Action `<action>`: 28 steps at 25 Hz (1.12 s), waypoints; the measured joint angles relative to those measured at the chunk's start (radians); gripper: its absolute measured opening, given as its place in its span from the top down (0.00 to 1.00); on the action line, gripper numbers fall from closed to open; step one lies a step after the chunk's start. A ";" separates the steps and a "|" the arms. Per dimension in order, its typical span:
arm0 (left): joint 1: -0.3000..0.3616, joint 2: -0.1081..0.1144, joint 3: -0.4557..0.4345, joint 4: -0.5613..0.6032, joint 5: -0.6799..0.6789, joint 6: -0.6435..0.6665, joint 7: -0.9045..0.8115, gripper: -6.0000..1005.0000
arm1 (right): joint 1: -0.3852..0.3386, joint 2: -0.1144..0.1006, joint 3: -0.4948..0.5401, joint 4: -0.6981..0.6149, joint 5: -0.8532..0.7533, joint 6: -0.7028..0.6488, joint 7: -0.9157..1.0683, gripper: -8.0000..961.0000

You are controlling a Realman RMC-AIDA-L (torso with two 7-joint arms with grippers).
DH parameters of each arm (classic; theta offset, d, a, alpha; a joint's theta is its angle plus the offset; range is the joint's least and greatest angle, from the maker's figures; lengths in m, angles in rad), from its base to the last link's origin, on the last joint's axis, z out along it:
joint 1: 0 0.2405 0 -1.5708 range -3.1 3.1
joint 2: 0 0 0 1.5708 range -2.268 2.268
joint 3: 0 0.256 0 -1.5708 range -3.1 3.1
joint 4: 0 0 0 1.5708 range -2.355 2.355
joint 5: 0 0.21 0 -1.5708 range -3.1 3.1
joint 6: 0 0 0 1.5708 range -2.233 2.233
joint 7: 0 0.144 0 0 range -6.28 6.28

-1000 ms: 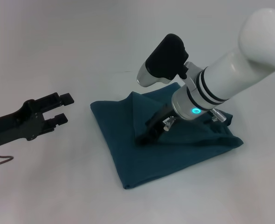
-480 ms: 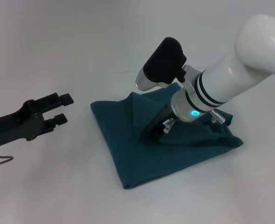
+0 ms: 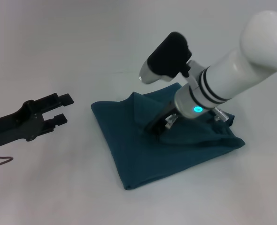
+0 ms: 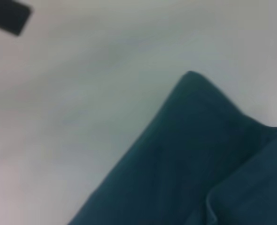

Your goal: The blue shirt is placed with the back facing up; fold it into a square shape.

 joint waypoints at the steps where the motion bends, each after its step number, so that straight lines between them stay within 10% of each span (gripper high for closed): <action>1: 0.000 0.000 0.000 0.000 0.000 0.000 0.000 0.22 | -0.008 -0.001 0.004 -0.016 -0.011 0.001 0.016 0.96; 12: 0.001 0.000 -0.012 0.000 -0.001 0.006 0.003 0.22 | -0.090 -0.004 0.096 -0.230 -0.204 -0.010 0.148 0.95; 28: 0.001 0.000 -0.014 0.000 0.004 0.001 0.003 0.22 | -0.065 0.000 0.164 -0.206 -0.374 0.074 0.168 0.90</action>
